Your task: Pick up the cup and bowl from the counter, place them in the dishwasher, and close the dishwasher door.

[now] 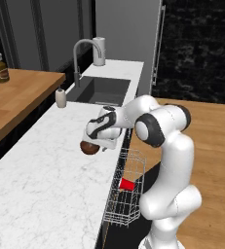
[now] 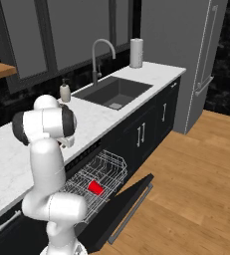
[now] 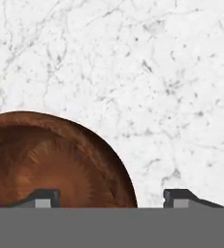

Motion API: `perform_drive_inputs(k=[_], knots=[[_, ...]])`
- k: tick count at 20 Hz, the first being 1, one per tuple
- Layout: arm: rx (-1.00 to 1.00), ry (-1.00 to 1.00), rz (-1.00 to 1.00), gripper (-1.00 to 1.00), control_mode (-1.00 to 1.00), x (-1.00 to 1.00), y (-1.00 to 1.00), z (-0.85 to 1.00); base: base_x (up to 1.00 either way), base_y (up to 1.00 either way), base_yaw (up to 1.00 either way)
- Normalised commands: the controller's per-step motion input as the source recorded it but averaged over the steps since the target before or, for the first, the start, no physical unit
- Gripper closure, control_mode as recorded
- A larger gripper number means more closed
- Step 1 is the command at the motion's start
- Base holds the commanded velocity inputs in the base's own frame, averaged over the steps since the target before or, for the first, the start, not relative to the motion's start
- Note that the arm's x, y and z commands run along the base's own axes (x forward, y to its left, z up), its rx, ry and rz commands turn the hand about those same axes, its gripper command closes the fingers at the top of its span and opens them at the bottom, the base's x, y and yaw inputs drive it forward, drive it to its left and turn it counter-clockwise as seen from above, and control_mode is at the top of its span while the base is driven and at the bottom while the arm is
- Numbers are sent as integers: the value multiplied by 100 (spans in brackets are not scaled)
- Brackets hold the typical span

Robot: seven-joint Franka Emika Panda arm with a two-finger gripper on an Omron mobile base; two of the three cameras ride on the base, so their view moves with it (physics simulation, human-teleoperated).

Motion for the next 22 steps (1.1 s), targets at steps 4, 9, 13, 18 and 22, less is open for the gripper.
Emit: perform_drive_inputs(k=[4,9,13,18,22], knots=[[0,-1,2,100,-100,-6,2,-22,0,0,0],[0,-3,2,100,-100,-52,-1,-2,0,0,0],[0,-18,0,100,-100,-100,-55,2,0,0,0],[3,-28,0,100,-100,-100,-99,38,0,0,0],[13,-15,4,100,-100,-61,-100,17,0,0,0]])
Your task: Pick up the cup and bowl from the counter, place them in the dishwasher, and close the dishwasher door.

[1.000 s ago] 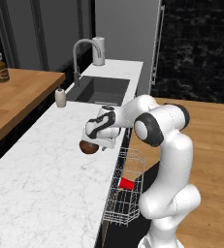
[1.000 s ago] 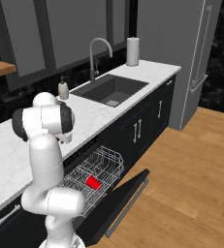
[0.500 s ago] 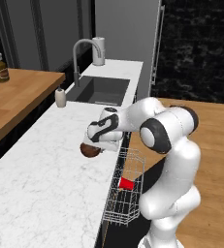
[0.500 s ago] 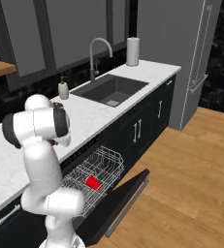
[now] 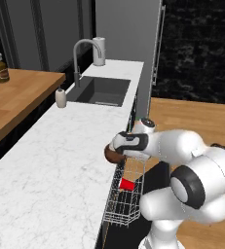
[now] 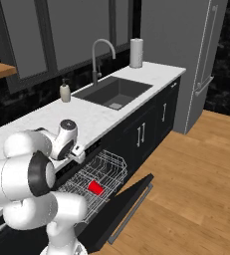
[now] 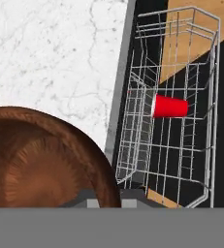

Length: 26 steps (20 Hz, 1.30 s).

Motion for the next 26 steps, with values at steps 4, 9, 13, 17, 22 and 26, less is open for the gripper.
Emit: perform_drive_inputs(k=[4,9,13,17,22,26], knots=[[19,-6,17,100,-100,-5,-100,0,0,0,0],[20,-1,25,100,-100,2,-100,0,0,0,0],[18,0,26,100,-100,9,-100,-5,0,0,0],[9,0,24,100,-100,56,-77,-24,0,0,0],[7,19,11,100,-100,95,-16,-53,0,0,0],[0,3,4,100,-100,37,5,-56,0,0,0]])
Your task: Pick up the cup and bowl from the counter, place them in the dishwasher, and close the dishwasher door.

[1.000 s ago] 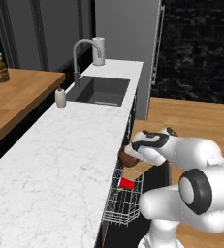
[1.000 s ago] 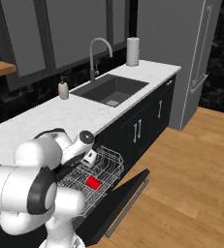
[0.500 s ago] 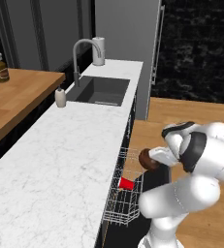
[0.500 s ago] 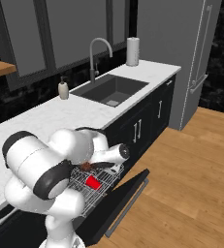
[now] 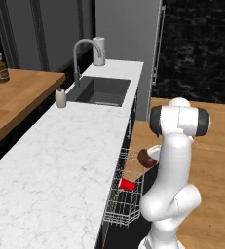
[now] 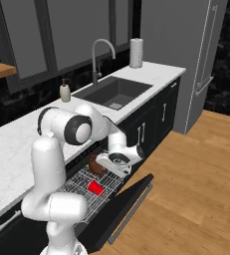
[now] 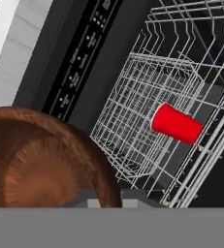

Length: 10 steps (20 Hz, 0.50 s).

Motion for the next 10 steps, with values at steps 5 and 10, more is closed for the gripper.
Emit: perform_drive_inputs(k=[5,10], knots=[[0,0,1,100,-100,3,25,-62,0,0,0],[0,3,0,100,-100,30,38,-49,0,0,0]])
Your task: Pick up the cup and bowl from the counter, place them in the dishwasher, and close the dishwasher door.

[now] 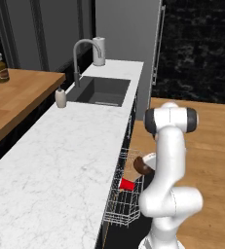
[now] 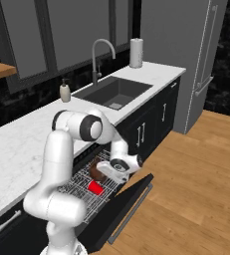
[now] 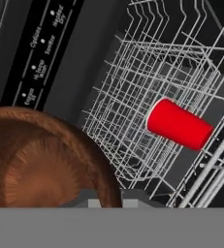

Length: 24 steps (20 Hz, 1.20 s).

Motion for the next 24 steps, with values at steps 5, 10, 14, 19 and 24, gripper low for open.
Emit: perform_drive_inputs(k=[5,10,14,19,24], knots=[[0,8,0,100,-100,19,45,-21,0,0,0],[0,17,2,100,-100,0,47,-35,0,0,0],[0,21,2,100,-100,2,28,-60,0,0,0],[0,15,3,100,-100,0,21,-72,0,0,0],[0,17,9,100,-100,6,0,-92,0,0,0]])
